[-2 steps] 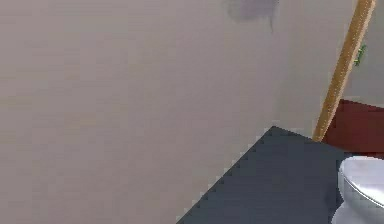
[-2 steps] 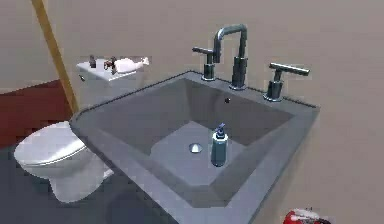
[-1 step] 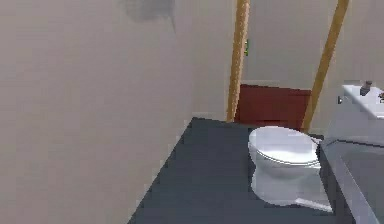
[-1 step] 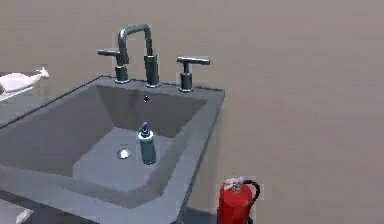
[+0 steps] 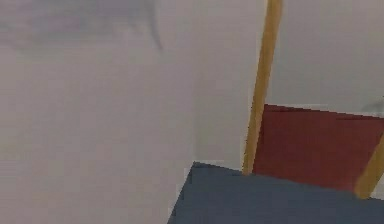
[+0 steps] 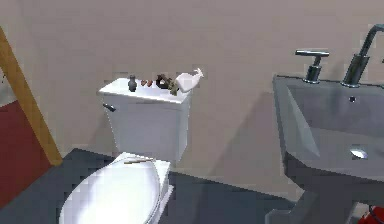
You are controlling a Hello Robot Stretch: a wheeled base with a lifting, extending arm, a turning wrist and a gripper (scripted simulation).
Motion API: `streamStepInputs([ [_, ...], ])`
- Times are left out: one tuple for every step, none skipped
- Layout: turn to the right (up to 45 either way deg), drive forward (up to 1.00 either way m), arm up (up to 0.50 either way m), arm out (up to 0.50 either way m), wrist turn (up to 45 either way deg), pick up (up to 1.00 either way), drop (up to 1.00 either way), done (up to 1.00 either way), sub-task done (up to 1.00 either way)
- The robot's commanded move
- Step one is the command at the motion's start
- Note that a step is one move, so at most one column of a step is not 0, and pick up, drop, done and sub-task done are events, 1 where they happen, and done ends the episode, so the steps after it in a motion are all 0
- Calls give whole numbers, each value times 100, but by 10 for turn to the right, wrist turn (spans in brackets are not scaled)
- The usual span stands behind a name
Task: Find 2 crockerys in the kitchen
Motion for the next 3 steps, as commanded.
streamStepInputs([
  [30, 0, 0, 0, 0, 0, 0, 0, 0],
  [0, 20, 0, 0, 0, 0, 0, 0, 0],
  [120, 0, 0, 0, 0, 0, 0, 0, 0],
])
